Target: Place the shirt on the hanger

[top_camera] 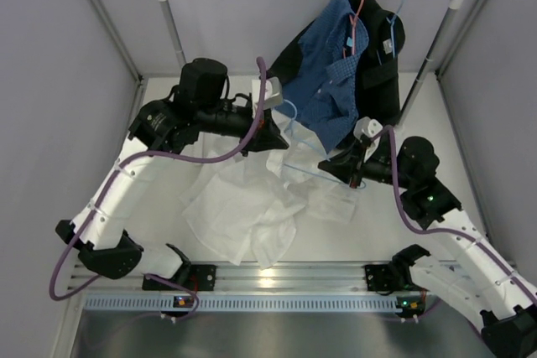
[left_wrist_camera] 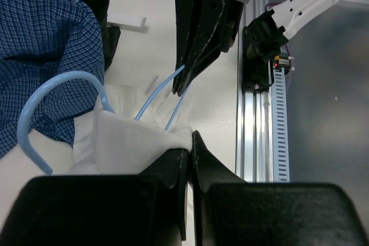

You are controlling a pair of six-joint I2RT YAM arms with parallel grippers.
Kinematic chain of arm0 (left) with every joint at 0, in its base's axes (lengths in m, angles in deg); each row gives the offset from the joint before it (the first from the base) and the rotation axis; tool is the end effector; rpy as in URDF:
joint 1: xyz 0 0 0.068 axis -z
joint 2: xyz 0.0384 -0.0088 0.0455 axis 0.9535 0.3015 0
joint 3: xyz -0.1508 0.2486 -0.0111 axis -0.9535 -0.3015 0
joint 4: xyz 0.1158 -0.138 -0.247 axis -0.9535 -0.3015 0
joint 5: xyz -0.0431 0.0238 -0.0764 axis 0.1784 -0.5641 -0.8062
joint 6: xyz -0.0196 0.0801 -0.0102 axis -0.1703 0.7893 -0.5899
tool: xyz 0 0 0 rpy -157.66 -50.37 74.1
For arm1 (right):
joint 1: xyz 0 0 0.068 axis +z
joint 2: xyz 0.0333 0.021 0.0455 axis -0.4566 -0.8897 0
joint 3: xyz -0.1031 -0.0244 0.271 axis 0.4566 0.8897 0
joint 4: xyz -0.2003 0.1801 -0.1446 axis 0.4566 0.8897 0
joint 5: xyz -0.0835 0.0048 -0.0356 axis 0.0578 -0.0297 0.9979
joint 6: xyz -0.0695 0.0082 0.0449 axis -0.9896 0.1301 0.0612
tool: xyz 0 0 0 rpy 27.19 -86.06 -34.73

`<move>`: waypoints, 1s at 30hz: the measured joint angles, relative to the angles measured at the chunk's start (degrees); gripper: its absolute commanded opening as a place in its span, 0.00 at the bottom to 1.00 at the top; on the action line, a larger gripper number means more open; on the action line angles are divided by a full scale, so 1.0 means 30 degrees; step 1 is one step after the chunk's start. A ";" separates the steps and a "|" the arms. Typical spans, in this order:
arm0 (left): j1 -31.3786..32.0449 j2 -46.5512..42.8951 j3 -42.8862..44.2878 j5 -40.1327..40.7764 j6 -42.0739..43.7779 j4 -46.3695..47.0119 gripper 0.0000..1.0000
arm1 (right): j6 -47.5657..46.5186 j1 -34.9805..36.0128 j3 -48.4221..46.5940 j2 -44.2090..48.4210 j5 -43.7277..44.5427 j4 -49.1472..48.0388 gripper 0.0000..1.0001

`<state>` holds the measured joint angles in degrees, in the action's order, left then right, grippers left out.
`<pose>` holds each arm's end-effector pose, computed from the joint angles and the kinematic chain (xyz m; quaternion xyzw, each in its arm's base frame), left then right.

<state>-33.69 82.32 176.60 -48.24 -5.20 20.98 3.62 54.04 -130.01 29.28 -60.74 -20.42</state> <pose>0.2150 -0.2372 0.5163 0.5333 0.6223 -0.4105 0.3997 0.1928 0.1512 0.3446 -0.3754 0.6208 0.4130 0.5505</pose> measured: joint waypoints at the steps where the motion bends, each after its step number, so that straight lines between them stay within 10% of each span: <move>1: 0.0182 -0.0058 0.0000 0.0044 0.0044 -0.0080 0.00 | -0.0117 0.0000 -0.0153 -0.0109 -0.0415 0.0073 0.00; 16: 0.4044 0.0321 -0.0073 1.3748 -0.1690 -0.0678 0.04 | -0.0131 -0.0007 0.1443 0.1982 -0.0729 -0.2404 0.00; 30: 0.7089 0.1843 0.0889 1.6123 -0.1756 -0.1566 0.02 | 0.1588 0.1639 0.4262 0.1596 0.1945 -0.7868 0.00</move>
<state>-12.42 87.85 179.27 0.13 -10.47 16.28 8.39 58.96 -117.23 34.07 -54.91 -44.02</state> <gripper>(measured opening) 0.022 0.003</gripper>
